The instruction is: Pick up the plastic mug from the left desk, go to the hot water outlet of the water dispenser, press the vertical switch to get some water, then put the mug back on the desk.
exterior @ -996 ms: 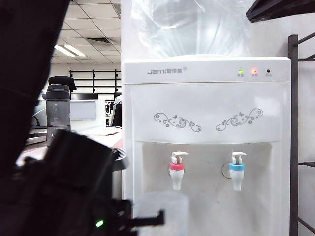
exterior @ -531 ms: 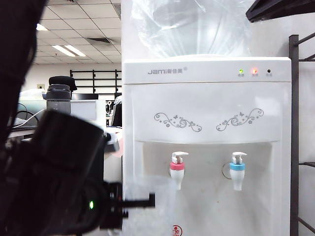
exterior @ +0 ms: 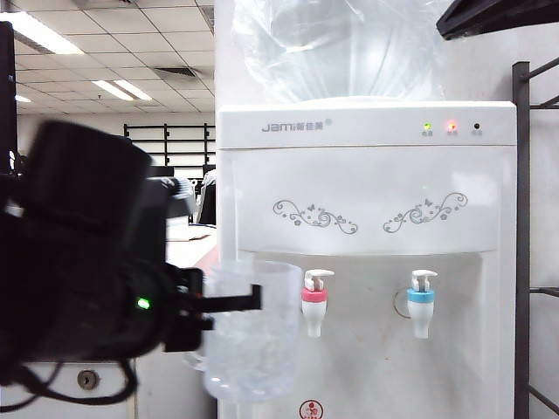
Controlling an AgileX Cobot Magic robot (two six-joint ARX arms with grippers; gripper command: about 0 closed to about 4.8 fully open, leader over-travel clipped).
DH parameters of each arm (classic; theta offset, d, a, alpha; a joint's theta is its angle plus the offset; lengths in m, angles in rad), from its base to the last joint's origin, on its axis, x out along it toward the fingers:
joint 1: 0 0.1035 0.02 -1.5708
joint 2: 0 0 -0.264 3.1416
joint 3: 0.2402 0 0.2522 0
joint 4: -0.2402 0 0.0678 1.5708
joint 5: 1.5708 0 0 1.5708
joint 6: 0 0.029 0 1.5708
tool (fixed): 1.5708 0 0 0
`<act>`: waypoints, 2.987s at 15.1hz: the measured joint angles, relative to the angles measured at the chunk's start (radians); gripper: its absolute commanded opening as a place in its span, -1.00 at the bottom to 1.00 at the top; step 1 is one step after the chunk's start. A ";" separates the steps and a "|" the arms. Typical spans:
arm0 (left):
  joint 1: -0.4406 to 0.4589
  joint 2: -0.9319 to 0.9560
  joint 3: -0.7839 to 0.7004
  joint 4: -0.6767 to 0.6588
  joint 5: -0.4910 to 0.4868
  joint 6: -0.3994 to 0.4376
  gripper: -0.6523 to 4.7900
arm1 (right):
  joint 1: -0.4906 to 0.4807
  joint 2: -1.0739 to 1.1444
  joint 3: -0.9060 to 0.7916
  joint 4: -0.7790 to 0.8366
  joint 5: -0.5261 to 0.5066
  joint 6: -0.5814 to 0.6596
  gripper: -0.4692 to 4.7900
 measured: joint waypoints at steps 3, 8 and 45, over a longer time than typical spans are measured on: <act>0.000 -0.051 -0.058 -0.003 0.001 0.001 -0.78 | 0.000 0.000 0.000 0.000 0.000 0.000 -0.83; 0.029 -0.180 -0.100 -0.002 -0.019 0.001 -0.78 | 0.000 0.000 0.000 0.000 0.000 0.000 -0.83; 0.653 0.000 0.218 -0.038 0.085 0.047 -0.74 | 0.000 0.000 0.000 0.000 0.000 0.001 -0.83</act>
